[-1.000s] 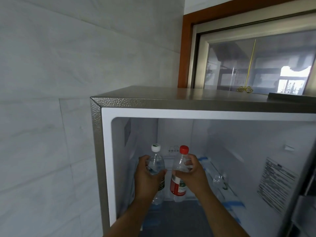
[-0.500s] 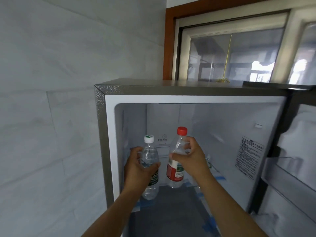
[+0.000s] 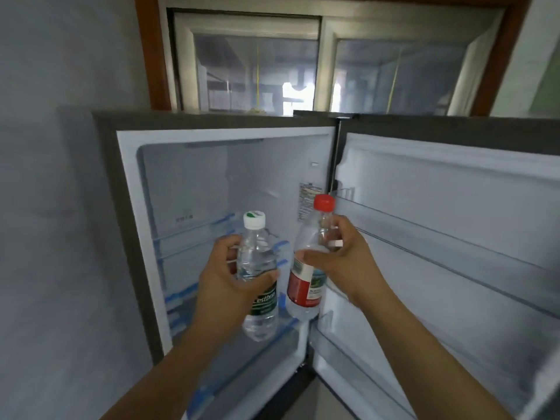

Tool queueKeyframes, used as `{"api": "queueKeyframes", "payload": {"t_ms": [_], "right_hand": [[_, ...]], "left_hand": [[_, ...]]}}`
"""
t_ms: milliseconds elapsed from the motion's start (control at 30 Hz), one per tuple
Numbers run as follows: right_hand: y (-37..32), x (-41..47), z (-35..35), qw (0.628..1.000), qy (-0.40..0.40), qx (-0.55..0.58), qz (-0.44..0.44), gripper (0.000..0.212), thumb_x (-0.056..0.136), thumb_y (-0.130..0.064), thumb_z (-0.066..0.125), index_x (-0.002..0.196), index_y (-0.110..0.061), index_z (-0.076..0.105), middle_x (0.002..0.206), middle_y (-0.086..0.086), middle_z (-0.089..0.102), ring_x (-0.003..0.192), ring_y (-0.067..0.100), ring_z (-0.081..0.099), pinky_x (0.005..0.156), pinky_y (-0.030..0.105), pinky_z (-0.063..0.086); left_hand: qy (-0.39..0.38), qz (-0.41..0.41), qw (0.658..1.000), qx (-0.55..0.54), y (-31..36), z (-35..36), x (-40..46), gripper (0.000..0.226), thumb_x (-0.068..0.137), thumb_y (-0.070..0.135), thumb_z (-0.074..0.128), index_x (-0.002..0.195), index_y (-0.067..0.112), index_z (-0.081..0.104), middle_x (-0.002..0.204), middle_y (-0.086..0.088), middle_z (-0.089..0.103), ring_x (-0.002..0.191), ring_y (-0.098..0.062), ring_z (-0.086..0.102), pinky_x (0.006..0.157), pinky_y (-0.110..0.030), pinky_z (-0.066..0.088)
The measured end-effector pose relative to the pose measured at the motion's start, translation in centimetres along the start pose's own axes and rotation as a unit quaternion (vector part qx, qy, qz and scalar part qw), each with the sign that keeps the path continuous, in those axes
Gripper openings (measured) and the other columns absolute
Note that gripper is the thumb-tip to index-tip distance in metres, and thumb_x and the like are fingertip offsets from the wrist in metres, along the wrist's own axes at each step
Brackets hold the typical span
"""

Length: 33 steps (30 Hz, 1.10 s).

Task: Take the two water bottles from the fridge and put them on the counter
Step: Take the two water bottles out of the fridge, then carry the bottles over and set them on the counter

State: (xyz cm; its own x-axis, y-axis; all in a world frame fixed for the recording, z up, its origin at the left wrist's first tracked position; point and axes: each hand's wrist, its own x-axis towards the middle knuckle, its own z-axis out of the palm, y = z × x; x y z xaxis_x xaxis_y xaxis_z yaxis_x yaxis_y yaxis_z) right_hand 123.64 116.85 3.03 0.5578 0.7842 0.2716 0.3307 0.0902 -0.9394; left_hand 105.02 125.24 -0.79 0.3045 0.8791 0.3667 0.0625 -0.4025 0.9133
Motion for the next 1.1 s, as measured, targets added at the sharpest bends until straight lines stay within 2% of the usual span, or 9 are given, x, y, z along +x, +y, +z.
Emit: {"api": "queueKeyframes", "payload": {"t_ms": [200, 333, 467, 567, 700, 833, 967, 1033, 1100], "right_hand": [[-1.2, -7.5, -7.3, 0.996, 0.076, -0.033, 0.026, 0.058, 0.066, -0.015, 0.090, 0.112, -0.029, 0.057, 0.111, 0.002, 0.064, 0.096, 0.024, 0.071, 0.082, 0.043, 0.063], [-2.0, -12.7, -12.5, 0.991, 0.117, -0.044, 0.036, 0.059, 0.069, -0.016, 0.090, 0.114, -0.031, 0.056, 0.112, 0.000, 0.063, 0.095, 0.020, 0.070, 0.078, 0.038, 0.062], [-2.4, -18.6, -18.6, 0.985, 0.155, -0.059, 0.038, 0.060, 0.063, -0.024, 0.090, 0.112, -0.035, 0.057, 0.113, 0.001, 0.063, 0.098, 0.025, 0.071, 0.084, 0.047, 0.062], [-2.5, -23.8, -23.5, 0.981, 0.173, -0.082, 0.035, 0.064, 0.056, -0.033, 0.091, 0.112, -0.039, 0.060, 0.111, 0.002, 0.069, 0.096, 0.026, 0.074, 0.084, 0.050, 0.062], [-3.2, -32.3, -30.3, 0.977, 0.187, -0.095, 0.042, 0.052, 0.066, -0.021, 0.089, 0.108, -0.038, 0.065, 0.108, 0.003, 0.073, 0.095, 0.023, 0.075, 0.086, 0.048, 0.063], [-4.0, -40.4, -36.5, 0.963, 0.236, -0.115, 0.062, 0.051, 0.069, -0.022, 0.087, 0.109, -0.041, 0.063, 0.112, 0.006, 0.071, 0.099, 0.026, 0.074, 0.086, 0.049, 0.062], [-4.5, -47.4, -42.2, 0.944, 0.292, -0.126, 0.088, 0.048, 0.069, -0.023, 0.088, 0.106, -0.043, 0.063, 0.108, -0.001, 0.073, 0.095, 0.019, 0.075, 0.082, 0.041, 0.064], [-4.5, -50.8, -44.8, 0.929, 0.330, -0.134, 0.096, 0.049, 0.069, -0.023, 0.088, 0.104, -0.045, 0.063, 0.105, -0.005, 0.073, 0.093, 0.015, 0.074, 0.078, 0.034, 0.063], [-4.3, -54.0, -47.4, 0.911, 0.371, -0.141, 0.109, 0.049, 0.069, -0.023, 0.087, 0.104, -0.045, 0.062, 0.105, -0.005, 0.073, 0.093, 0.015, 0.074, 0.077, 0.034, 0.063]], "left_hand": [[-0.098, 0.025, 0.995, -0.024, 3.0, 4.1, -4.7, 0.066, 0.058, 0.027, 0.092, 0.111, 0.040, 0.054, 0.108, 0.013, 0.070, 0.096, -0.009, 0.071, 0.084, -0.034, 0.059], [-0.137, 0.040, 0.989, -0.049, 5.8, 7.6, -8.5, 0.062, 0.059, 0.023, 0.092, 0.104, 0.043, 0.054, 0.104, 0.016, 0.069, 0.090, -0.004, 0.070, 0.082, -0.032, 0.059], [-0.170, 0.054, 0.981, -0.071, 8.8, 11.3, -13.7, 0.066, 0.059, 0.026, 0.093, 0.112, 0.038, 0.054, 0.108, 0.013, 0.069, 0.098, -0.012, 0.070, 0.084, -0.036, 0.059], [-0.189, 0.061, 0.975, -0.096, 11.8, 14.1, -18.8, 0.064, 0.059, 0.025, 0.092, 0.105, 0.045, 0.053, 0.106, 0.016, 0.068, 0.096, -0.008, 0.069, 0.083, -0.032, 0.058], [-0.223, 0.063, 0.964, -0.129, 15.8, 17.7, -26.4, 0.064, 0.058, 0.030, 0.092, 0.105, 0.047, 0.053, 0.104, 0.016, 0.070, 0.096, -0.011, 0.071, 0.082, -0.036, 0.059], [-0.289, 0.087, 0.940, -0.157, 20.1, 22.0, -33.6, 0.063, 0.058, 0.026, 0.092, 0.105, 0.045, 0.055, 0.102, 0.023, 0.070, 0.090, -0.006, 0.073, 0.075, -0.027, 0.058], [-0.361, 0.100, 0.909, -0.182, 23.3, 27.4, -39.6, 0.064, 0.060, 0.017, 0.092, 0.107, 0.042, 0.057, 0.104, 0.011, 0.073, 0.092, -0.008, 0.073, 0.076, -0.028, 0.059], [-0.400, 0.108, 0.890, -0.190, 24.4, 30.4, -42.3, 0.063, 0.060, 0.016, 0.092, 0.104, 0.045, 0.057, 0.103, 0.012, 0.072, 0.092, -0.008, 0.073, 0.075, -0.028, 0.058], [-0.436, 0.111, 0.871, -0.199, 25.4, 33.4, -44.8, 0.063, 0.060, 0.014, 0.092, 0.103, 0.043, 0.056, 0.102, 0.010, 0.071, 0.090, -0.008, 0.073, 0.073, -0.029, 0.059]]}}
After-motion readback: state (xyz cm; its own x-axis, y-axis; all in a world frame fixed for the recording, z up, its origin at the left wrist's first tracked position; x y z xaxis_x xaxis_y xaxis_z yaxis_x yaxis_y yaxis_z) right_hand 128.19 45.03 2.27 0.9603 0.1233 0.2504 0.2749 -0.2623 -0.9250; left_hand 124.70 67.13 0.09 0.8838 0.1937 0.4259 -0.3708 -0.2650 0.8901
